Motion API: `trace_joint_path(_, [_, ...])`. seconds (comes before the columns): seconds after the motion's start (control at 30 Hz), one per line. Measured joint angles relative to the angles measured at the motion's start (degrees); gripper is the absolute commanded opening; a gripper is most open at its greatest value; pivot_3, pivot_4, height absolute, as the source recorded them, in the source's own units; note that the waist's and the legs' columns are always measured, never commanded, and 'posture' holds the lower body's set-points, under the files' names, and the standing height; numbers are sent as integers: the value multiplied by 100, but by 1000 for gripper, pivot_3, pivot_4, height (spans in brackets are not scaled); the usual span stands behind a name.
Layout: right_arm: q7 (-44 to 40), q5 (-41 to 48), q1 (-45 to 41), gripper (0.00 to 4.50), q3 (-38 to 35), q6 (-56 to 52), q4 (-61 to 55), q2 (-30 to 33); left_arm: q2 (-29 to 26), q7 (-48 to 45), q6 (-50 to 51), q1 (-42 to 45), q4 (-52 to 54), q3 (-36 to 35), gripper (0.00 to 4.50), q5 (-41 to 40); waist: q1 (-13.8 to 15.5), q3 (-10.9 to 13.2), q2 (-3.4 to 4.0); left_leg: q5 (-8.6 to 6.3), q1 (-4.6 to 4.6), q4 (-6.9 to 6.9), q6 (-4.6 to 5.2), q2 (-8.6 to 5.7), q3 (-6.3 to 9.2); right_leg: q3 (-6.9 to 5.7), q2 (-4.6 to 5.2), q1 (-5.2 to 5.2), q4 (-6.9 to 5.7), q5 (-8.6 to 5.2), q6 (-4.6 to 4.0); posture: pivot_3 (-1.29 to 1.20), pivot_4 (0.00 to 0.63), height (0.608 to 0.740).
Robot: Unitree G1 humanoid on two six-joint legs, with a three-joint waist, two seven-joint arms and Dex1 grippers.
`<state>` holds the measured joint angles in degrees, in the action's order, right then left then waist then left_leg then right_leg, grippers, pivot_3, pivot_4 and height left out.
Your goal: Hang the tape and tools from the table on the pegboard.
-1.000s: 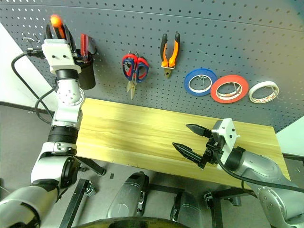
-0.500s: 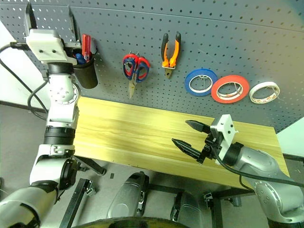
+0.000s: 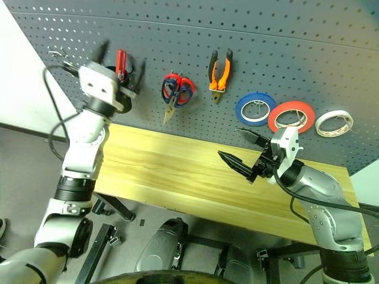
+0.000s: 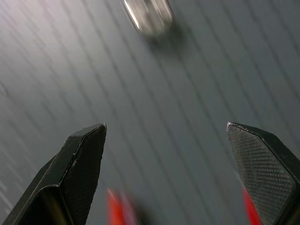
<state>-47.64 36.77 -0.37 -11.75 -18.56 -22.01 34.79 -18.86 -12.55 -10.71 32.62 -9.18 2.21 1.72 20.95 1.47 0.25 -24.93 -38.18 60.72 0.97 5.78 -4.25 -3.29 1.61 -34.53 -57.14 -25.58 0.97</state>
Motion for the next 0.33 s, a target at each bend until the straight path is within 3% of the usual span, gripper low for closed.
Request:
trace_joint_path(0.23, [-51,-1116,63,4500,591,560,705,5,57,-935,368,-266,-1080,758,4302,222,64,-5,2,0,-5,1,1,-2,0,1,5,-3,-2,0,0,349,0,629])
trace_joint_path(0.33, [80,-1570,-14,4500,797,782,1059,-34,207,-1085,516,-300,-1487,776,4302,199,58,-6,2,0,-5,1,0,2,-1,1,5,-5,-2,0,0,350,0,629])
